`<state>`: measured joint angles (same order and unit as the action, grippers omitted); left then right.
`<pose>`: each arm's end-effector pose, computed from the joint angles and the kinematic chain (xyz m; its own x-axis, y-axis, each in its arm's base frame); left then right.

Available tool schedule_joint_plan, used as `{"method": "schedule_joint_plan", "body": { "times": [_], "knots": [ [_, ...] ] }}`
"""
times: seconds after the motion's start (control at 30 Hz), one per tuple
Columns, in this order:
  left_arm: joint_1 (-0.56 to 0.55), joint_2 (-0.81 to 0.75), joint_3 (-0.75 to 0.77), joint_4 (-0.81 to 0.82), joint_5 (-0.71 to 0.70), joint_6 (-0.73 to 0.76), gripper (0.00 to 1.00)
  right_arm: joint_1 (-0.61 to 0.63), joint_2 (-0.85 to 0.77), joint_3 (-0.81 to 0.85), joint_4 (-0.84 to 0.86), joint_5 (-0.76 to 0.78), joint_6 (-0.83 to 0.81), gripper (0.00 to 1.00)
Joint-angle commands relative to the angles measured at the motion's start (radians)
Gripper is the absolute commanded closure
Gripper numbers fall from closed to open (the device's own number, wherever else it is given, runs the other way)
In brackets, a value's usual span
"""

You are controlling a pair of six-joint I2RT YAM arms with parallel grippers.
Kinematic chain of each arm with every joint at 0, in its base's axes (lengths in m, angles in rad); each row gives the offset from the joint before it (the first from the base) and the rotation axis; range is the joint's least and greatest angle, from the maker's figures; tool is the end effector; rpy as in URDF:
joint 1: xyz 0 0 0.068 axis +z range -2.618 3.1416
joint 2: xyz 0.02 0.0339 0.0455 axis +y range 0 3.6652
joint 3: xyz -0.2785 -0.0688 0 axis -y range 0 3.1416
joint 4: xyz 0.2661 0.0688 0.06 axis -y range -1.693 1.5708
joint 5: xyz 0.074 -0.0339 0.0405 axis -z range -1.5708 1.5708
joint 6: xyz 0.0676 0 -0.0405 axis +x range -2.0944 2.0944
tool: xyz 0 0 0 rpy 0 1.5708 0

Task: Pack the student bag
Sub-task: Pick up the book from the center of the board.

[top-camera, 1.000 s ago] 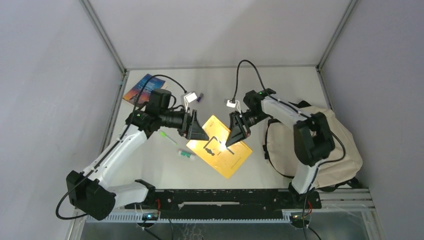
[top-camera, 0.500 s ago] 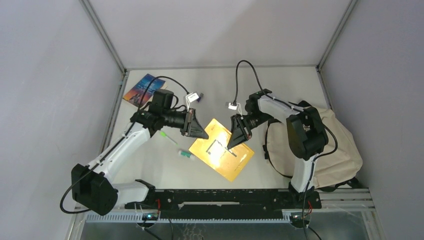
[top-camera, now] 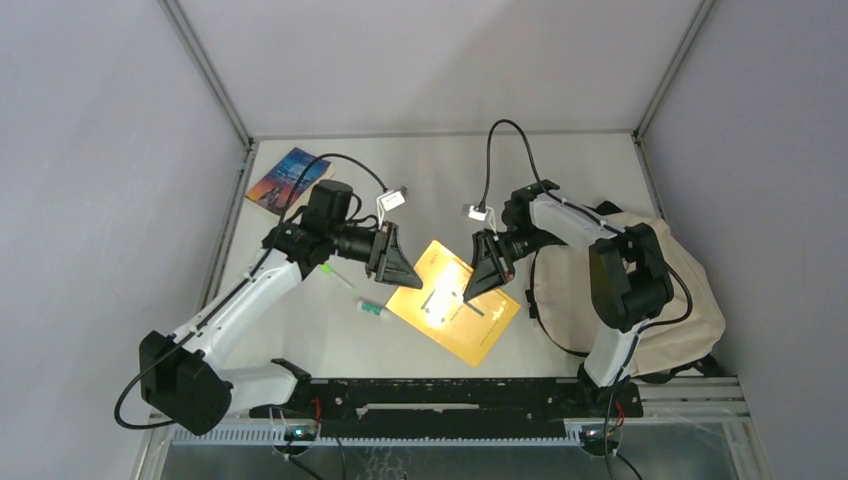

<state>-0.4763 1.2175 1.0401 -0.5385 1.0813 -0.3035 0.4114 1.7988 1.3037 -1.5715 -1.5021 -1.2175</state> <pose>0.2179 -0.1796 0.3175 -0.7979 0.2535 -0.5469 0.5961 0.1973 -0.7782 0.2555 0.1851 0.2420 -0.6613 -0.3588 -0.6587 -0.6154 -0.2426 0.7500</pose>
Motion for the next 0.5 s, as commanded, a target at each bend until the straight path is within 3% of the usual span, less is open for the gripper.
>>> {"method": "schedule_joint_plan", "body": {
  "times": [0.0,0.13,0.33,0.4,0.47],
  "knots": [
    [-0.022,-0.037,-0.005,-0.012,0.058,0.041,0.65,0.034,0.005,0.059,-0.035,-0.21,0.002,1.0],
    [-0.024,-0.035,-0.011,-0.028,0.058,0.051,0.47,0.035,0.01,0.073,-0.035,-0.208,0.008,1.0],
    [-0.035,-0.014,-0.007,-0.031,0.061,0.058,0.47,0.044,0.005,0.078,-0.035,-0.208,0.019,1.0],
    [-0.039,-0.007,-0.006,-0.034,0.061,0.061,0.57,0.043,0.001,0.077,-0.036,-0.208,0.022,1.0],
    [-0.039,-0.004,0.006,-0.045,0.011,0.055,0.92,0.04,-0.005,0.077,-0.036,-0.208,0.025,1.0]
  ]
}}
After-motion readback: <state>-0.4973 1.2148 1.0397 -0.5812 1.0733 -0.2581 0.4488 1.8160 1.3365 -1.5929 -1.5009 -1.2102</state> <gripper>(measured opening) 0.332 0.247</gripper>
